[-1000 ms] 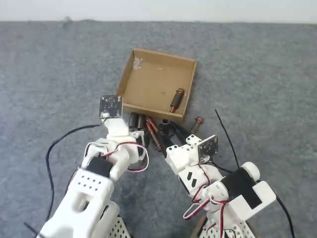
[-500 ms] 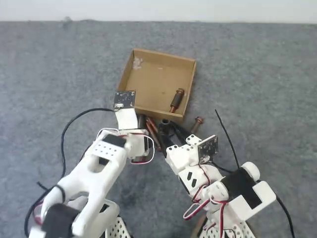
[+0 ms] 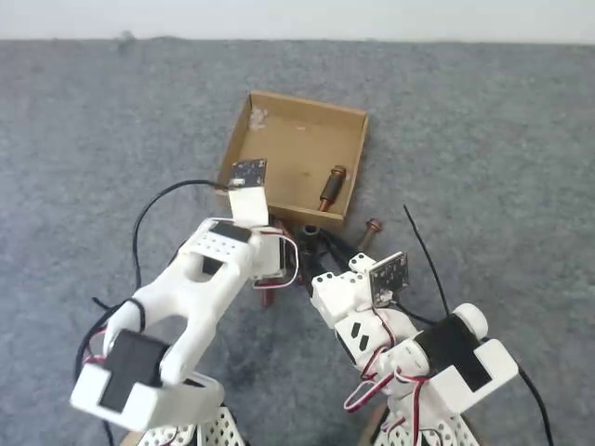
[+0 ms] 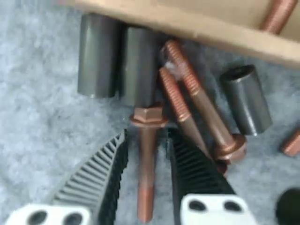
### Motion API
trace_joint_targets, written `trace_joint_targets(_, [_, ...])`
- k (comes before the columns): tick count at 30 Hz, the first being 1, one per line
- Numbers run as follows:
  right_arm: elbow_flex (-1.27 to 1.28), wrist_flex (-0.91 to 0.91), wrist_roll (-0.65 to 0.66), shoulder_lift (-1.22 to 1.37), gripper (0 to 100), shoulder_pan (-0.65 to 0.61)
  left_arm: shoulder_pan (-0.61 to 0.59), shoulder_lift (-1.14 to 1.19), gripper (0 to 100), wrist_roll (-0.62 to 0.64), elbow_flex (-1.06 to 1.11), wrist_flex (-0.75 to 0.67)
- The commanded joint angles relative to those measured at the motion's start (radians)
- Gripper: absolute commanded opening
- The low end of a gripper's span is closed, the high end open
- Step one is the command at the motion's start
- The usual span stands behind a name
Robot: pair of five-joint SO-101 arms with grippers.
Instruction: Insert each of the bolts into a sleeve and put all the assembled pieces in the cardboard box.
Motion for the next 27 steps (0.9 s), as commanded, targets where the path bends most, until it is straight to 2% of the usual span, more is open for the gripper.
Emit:
trace_joint_targets(1, [0.025, 0.005, 0.017, -0.004, 0.6, 0.005, 0.006, 0.029, 4, 0.006, -0.054, 0.011])
trace_joint_targets(17, [0.025, 0.051, 0.018, -0.007, 0.6, 0.002, 0.002, 0.020, 1, 0.005, -0.062, 0.058])
trace_joint_targets(22, [0.020, 0.077, 0.018, -0.012, 0.6, 0.001, -0.003, -0.109, 1, 0.002, 0.013, 0.052])
trace_joint_targets(27, [0.008, 0.076, 0.014, -0.013, 0.6, -0.002, -0.029, -0.285, 1, -0.063, 0.108, 0.025])
